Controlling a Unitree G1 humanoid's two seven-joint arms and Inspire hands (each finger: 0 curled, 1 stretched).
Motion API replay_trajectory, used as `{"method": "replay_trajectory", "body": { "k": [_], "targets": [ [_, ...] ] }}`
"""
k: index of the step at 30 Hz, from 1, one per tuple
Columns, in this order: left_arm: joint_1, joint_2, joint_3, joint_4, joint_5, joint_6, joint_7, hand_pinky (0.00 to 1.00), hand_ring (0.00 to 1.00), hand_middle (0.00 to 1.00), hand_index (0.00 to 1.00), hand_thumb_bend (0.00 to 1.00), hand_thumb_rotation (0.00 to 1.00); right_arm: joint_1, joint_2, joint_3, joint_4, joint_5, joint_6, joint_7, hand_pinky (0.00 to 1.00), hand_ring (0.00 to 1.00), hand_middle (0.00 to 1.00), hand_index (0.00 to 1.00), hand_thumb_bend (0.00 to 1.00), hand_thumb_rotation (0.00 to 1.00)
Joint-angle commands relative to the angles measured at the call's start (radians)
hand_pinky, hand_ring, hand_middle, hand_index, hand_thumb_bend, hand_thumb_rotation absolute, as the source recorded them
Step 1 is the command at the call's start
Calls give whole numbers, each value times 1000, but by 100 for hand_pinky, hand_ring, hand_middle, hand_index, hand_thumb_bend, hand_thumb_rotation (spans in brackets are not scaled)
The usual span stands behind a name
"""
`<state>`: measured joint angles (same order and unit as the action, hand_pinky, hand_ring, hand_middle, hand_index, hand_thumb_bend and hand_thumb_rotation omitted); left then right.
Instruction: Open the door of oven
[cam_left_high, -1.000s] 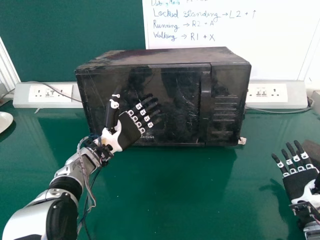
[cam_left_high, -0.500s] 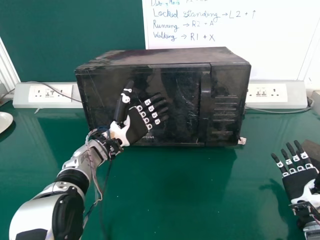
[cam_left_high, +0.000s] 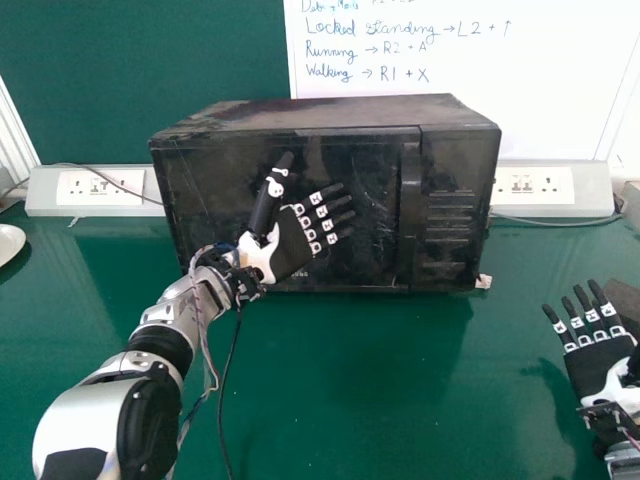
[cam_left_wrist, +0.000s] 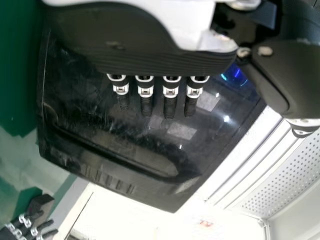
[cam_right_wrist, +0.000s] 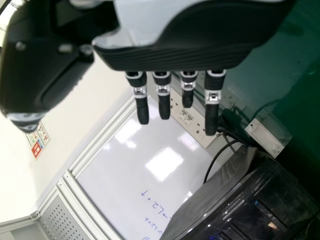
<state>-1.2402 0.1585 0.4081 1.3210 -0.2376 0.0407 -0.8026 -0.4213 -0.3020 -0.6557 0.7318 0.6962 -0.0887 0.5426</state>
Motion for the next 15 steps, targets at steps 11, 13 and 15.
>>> {"method": "replay_trajectory", "body": {
  "k": [11, 13, 15],
  "targets": [
    [-57, -43, -57, 14, 60, 1, 53, 73, 91, 97, 95, 98, 77, 12, 56, 12, 35, 2, -2, -1, 93, 100, 100, 100, 100, 97],
    [-65, -51, -57, 14, 65, 3, 61, 73, 90, 97, 94, 98, 78, 12, 60, 14, 32, 1, -5, -6, 93, 100, 100, 100, 100, 97],
    [-72, -59, -56, 14, 70, 5, 68, 76, 90, 97, 95, 99, 78, 10, 61, 17, 32, -3, -9, -9, 93, 100, 100, 100, 100, 97]
  ]
}}
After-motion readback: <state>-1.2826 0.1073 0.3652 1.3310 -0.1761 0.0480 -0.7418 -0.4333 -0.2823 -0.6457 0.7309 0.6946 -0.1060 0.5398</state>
